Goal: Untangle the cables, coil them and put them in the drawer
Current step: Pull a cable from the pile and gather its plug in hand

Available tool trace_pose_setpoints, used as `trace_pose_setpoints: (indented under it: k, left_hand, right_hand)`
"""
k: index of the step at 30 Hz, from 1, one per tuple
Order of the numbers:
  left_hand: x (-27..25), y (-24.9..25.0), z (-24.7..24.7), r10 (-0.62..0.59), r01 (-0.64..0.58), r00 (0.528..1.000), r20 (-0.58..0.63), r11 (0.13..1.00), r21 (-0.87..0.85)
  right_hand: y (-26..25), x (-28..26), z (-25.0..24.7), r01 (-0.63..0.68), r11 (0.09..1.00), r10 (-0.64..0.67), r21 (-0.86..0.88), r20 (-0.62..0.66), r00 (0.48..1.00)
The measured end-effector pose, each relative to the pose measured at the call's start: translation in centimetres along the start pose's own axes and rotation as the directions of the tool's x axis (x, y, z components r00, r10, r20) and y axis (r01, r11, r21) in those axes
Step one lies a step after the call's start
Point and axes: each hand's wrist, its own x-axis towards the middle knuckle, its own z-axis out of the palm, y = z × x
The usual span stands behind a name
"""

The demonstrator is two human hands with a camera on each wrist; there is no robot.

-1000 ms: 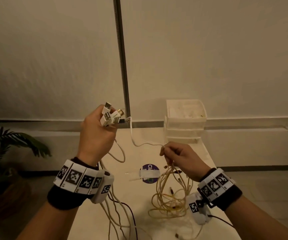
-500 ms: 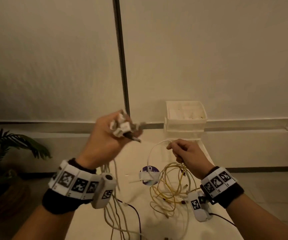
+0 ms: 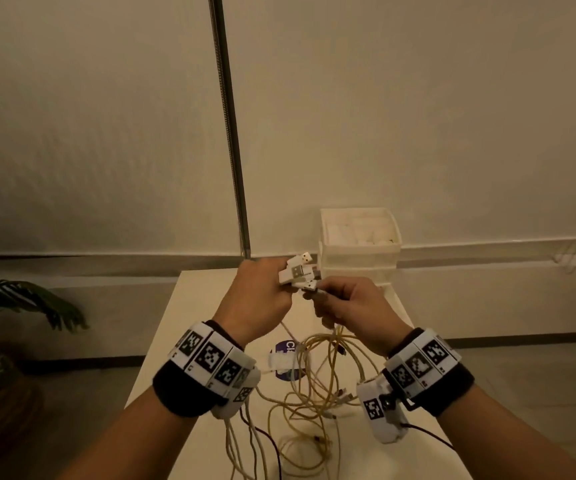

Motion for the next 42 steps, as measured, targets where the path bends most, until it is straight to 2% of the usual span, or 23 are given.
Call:
trace_pose_setpoints:
  k: [2,5,7,8,10,13,16,17,20,21,23,26,29,31,35,38,42]
  left_hand:
    - [0.0,0.1,-0.6,-0.029,0.022,0.995,-0.096,0.998,-0.067]
    - [-0.1,0.6,-1.3,-0.049,0.030,0.980,-0.193,0.995,-0.096]
    - [0.0,0.7,-2.6,-0.096,0.048,0.946,-0.310,0.986,-0.158]
    - [0.1,0.7,-3.7,-0.127,0.051,0.907,-0.402,0.979,-0.196]
    - [0.4,0.5,-6.5,-0.137,0.016,0.820,-0.556,0.976,-0.217]
    - [0.7,-0.1,-9.3,-0.101,-0.020,0.795,-0.599,0.981,-0.191]
    - [0.5,-1.1,-9.2,-0.149,-0.031,0.734,-0.663,0.967,-0.251]
    - [0.3,-1.4,-8.8,-0.144,-0.017,0.737,-0.660,0.973,-0.231]
    - [-0.2,-2.9,-7.7,-0.143,0.064,0.808,-0.571,0.986,-0.156]
    - [-0.4,-3.5,-7.6,-0.164,0.086,0.816,-0.554,0.983,-0.164]
    - [-0.8,-4.5,-7.6,-0.210,0.116,0.801,-0.561,0.973,-0.199]
    - [-1.4,-5.9,-8.0,-0.240,0.118,0.724,-0.646,0.967,-0.227]
    - [-1.5,-5.9,-7.8,-0.222,0.097,0.701,-0.678,0.971,-0.217]
    - [-1.5,-5.2,-7.4,-0.203,0.074,0.694,-0.691,0.974,-0.212]
    - [-1.7,-5.2,-7.4,-0.192,0.035,0.709,-0.678,0.971,-0.238]
    - [-1.9,-5.9,-7.8,-0.174,0.028,0.711,-0.681,0.975,-0.220]
    - [-2.1,-6.6,-8.0,-0.151,0.014,0.780,-0.608,0.974,-0.224]
  right_hand:
    - [0.8,-0.2,0.0,-0.016,0.999,0.018,-0.044,0.037,0.999]
    - [2.2,-0.3,-0.1,0.002,0.974,0.035,-0.226,0.160,0.986]
    - [4.0,-0.2,-0.3,0.035,0.934,0.052,-0.356,0.230,0.972]
    - [5.3,-0.2,-0.5,0.039,0.915,0.063,-0.402,0.237,0.969]
    - [7.9,-0.9,-1.1,-0.014,0.924,0.079,-0.383,0.156,0.985]
    - [9.8,-1.4,-1.7,-0.101,0.977,0.109,-0.188,0.032,0.994]
    - [10.3,-0.8,-1.8,-0.091,0.979,0.095,-0.183,0.009,0.995]
    - [10.3,-0.5,-1.8,-0.083,0.976,0.087,-0.200,0.009,0.996]
    - [10.1,-0.2,-2.2,-0.071,0.967,0.069,-0.246,-0.015,0.997]
    - [10.0,-0.3,-2.3,-0.061,0.958,0.059,-0.281,-0.013,0.998]
    - [10.5,-0.2,-2.6,-0.048,0.943,0.032,-0.329,-0.053,0.998]
    - [11.4,0.1,-3.1,-0.120,0.939,0.049,-0.322,-0.221,0.974]
    - [11.6,0.2,-2.3,-0.140,0.865,0.096,-0.481,-0.114,0.989]
    - [11.8,0.4,-2.0,-0.123,0.832,0.084,-0.541,-0.096,0.992]
    - [11.5,0.6,-2.8,-0.169,0.906,0.139,-0.388,-0.106,0.985]
    - [10.6,-0.1,-3.2,-0.100,0.898,0.060,-0.428,-0.108,0.992]
    - [8.6,-1.9,-3.1,-0.070,0.926,0.018,-0.370,-0.141,0.990]
